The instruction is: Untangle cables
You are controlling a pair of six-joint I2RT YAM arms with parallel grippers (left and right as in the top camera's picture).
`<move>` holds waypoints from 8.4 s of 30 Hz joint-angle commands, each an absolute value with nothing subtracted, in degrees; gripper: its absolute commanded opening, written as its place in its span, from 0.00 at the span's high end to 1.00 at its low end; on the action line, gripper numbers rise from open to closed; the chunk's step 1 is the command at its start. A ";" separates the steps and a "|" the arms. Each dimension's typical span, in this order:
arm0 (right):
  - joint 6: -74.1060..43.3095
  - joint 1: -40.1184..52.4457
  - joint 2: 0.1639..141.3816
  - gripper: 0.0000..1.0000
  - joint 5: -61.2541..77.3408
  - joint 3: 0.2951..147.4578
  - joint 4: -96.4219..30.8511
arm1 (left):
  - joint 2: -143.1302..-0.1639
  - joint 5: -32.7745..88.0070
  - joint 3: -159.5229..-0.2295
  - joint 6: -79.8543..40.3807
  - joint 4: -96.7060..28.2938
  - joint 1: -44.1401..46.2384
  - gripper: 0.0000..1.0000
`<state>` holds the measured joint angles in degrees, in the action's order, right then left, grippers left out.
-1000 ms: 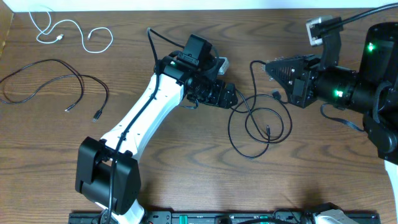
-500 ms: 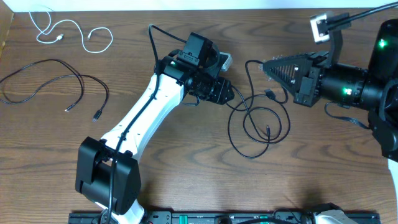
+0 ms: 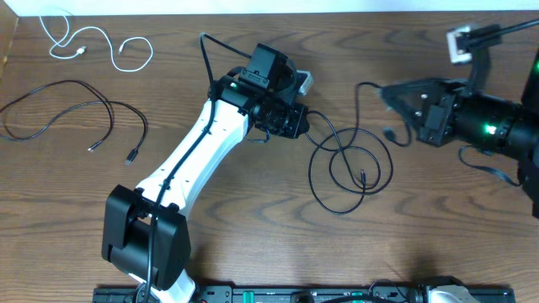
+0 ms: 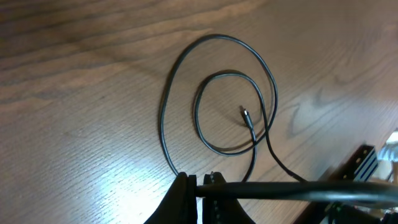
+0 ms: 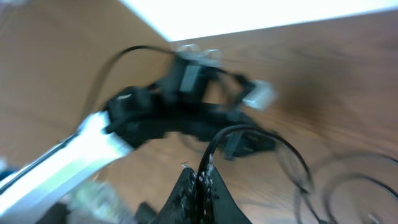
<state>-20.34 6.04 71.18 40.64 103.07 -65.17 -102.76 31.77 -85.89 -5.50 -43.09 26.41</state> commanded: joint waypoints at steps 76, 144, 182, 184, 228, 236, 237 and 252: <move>-6.48 15.97 76.95 0.99 22.90 100.92 -54.13 | -69.30 24.53 -87.74 -28.05 -34.22 24.34 0.93; -15.14 15.94 78.78 0.12 11.90 101.45 -66.46 | -121.16 17.17 -87.68 -31.81 -37.19 32.51 0.59; -14.52 15.97 81.28 0.12 10.61 101.45 -68.73 | -100.47 25.93 -88.62 -35.81 -31.86 30.81 0.92; -14.52 15.97 82.11 0.12 10.63 101.45 -69.04 | -95.00 25.98 -88.75 -38.61 -28.49 30.11 0.92; 11.42 21.96 83.35 0.01 34.33 101.03 -67.57 | -69.97 12.21 -88.86 -66.70 14.46 20.16 0.92; 13.80 22.52 79.02 0.01 38.30 101.03 -63.18 | -69.97 10.92 -88.86 -66.74 13.28 20.23 0.93; 13.80 22.74 78.96 0.01 39.09 101.03 -62.33 | -69.97 10.92 -88.86 -66.76 13.02 20.23 0.93; 13.13 26.41 79.13 0.07 41.95 101.03 -50.74 | -69.97 11.09 -88.86 -66.76 7.33 24.45 0.93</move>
<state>12.67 26.00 79.11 40.99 100.75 -51.03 -70.50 11.42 -88.01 -66.28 7.05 23.18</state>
